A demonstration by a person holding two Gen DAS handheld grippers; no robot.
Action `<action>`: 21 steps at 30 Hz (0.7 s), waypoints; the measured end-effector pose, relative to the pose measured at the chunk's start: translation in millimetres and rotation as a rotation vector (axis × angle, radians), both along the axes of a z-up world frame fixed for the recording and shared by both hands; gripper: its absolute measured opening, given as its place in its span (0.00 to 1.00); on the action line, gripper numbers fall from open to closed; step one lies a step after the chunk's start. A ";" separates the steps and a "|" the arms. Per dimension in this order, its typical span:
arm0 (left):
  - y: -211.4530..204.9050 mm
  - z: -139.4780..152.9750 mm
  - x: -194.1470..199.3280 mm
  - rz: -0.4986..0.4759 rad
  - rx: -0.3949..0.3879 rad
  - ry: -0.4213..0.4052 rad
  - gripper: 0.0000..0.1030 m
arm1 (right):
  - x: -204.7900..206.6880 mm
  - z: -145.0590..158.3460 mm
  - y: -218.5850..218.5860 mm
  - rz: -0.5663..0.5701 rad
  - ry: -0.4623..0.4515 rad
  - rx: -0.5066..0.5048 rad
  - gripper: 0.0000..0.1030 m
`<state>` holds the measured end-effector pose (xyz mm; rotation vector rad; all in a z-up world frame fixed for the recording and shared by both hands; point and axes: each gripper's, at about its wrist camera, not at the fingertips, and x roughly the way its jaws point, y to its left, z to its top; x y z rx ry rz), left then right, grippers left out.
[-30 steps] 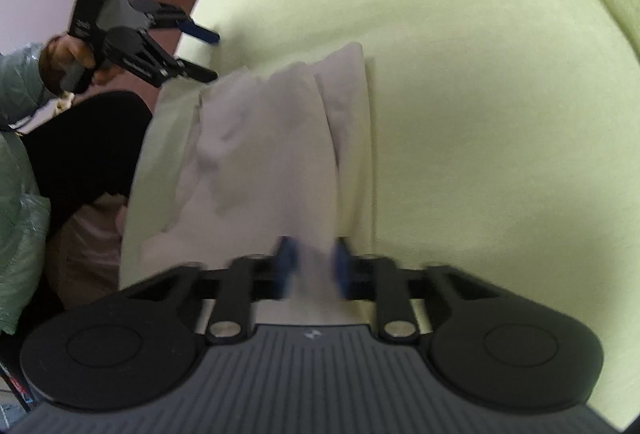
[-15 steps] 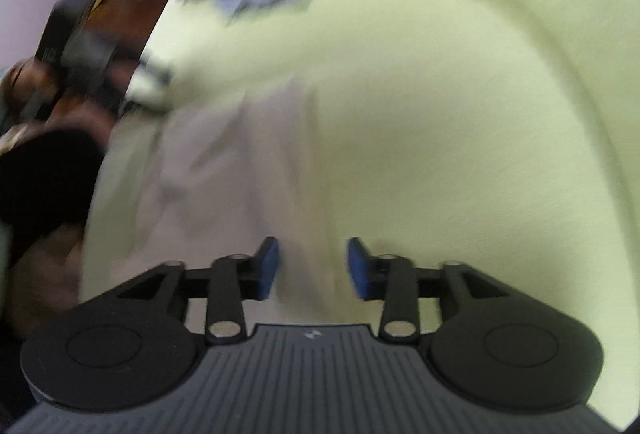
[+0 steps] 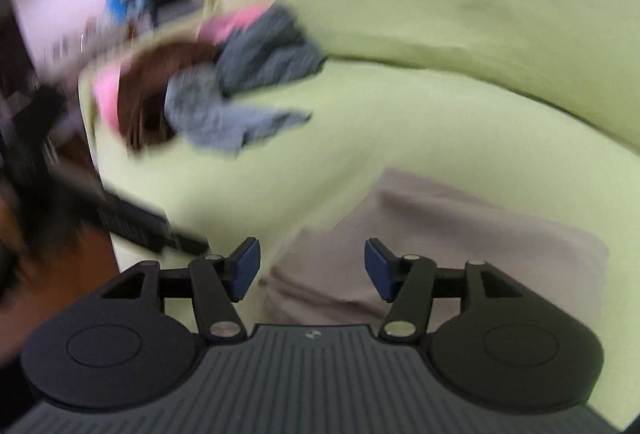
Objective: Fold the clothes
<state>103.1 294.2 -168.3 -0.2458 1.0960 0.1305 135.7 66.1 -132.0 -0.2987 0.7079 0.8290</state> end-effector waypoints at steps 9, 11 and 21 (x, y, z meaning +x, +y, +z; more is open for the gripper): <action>27.7 -17.4 -11.1 0.042 -0.060 0.018 0.79 | -47.4 -50.9 89.4 0.141 -0.348 -0.411 0.56; 29.2 -21.5 -9.2 0.042 -0.069 0.020 0.79 | -53.5 -57.9 93.6 0.133 -0.356 -0.445 0.56; 34.8 -25.3 -9.6 0.049 -0.082 0.014 0.79 | -33.7 -59.3 93.6 0.007 -0.288 -0.425 0.09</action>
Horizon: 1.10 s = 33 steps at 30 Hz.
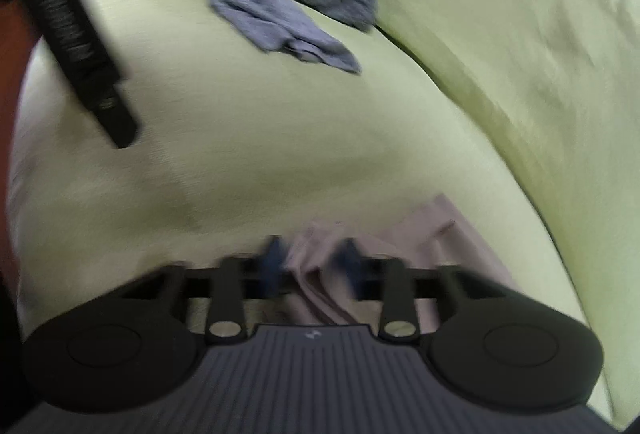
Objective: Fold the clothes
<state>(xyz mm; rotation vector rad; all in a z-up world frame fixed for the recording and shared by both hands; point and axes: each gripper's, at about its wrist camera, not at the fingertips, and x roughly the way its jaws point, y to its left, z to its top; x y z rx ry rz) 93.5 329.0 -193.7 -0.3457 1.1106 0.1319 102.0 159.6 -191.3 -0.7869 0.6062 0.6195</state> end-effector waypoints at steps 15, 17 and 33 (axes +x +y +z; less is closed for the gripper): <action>-34.2 19.9 15.5 -0.072 -0.008 -0.051 0.79 | 86.7 61.5 -200.8 -0.605 0.488 1.124 0.05; -42.8 23.9 21.4 -0.090 -0.010 -0.067 0.79 | 87.0 71.8 -238.6 -0.676 0.446 1.190 0.05; -145.4 43.7 66.8 -0.275 0.009 -0.103 0.79 | 21.2 101.5 -501.6 -1.220 0.056 1.075 0.05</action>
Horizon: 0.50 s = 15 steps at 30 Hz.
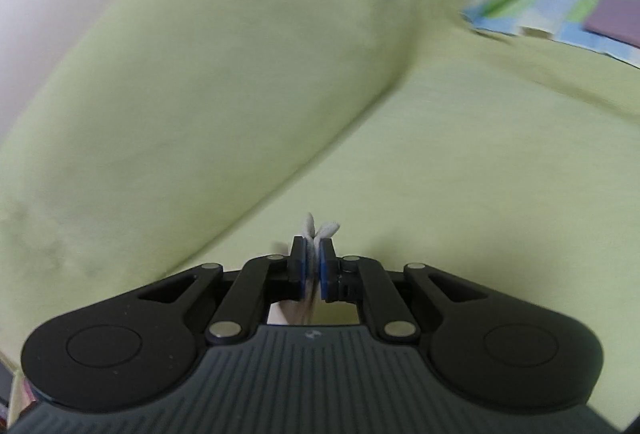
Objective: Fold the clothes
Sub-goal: 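Fold the held edge back over the top with the right tool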
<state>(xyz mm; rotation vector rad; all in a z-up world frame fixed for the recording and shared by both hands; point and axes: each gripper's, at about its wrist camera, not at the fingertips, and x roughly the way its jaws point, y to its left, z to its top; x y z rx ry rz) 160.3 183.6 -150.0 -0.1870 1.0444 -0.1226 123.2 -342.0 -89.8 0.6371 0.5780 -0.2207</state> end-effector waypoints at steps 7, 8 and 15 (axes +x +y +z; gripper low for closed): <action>4.2 -2.4 -3.4 0.022 0.012 0.014 0.79 | 35.0 8.2 82.3 0.225 -0.032 -0.180 0.05; 9.7 -4.0 -6.0 0.031 0.013 0.022 0.79 | 42.4 11.3 100.0 0.270 -0.036 -0.206 0.05; 46.0 -15.5 -17.8 0.082 0.004 0.051 0.79 | 67.9 -14.3 264.6 0.663 -0.063 -0.288 0.05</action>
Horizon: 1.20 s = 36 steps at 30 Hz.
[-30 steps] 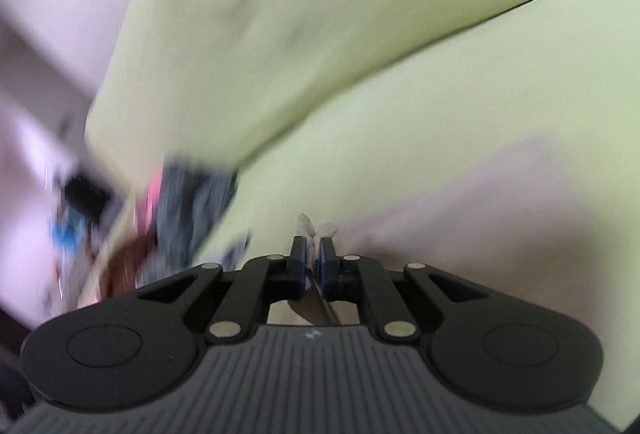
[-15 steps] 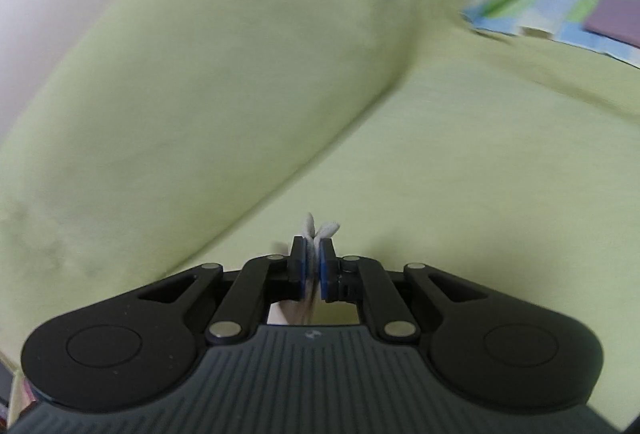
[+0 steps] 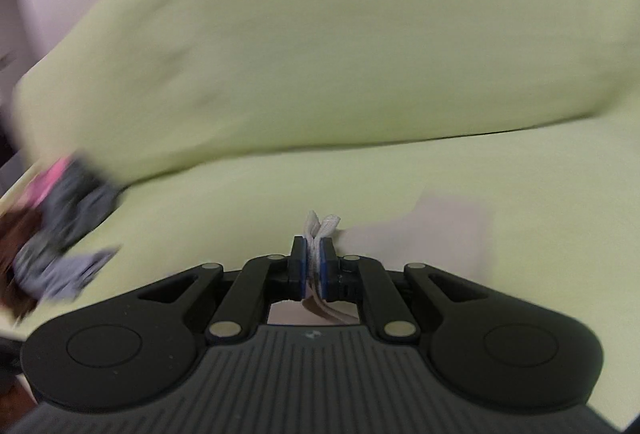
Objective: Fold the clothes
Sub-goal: 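Fold the held edge back over the top with the right tool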
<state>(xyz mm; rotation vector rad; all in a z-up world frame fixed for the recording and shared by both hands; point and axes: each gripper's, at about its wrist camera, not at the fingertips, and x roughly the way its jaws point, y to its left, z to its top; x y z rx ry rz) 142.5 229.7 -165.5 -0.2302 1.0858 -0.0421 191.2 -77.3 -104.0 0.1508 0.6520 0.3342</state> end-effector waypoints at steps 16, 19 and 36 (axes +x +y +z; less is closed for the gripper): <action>31.6 -21.8 -8.7 0.039 -0.054 0.021 0.79 | -7.6 -48.4 131.4 0.263 0.079 -0.086 0.05; 34.3 -24.5 -8.6 0.046 -0.053 0.027 0.79 | -8.5 -49.2 138.6 0.288 0.087 -0.084 0.05; 37.6 -17.4 -8.9 0.046 -0.037 0.018 0.79 | -11.3 -63.5 150.9 0.364 0.188 0.033 0.43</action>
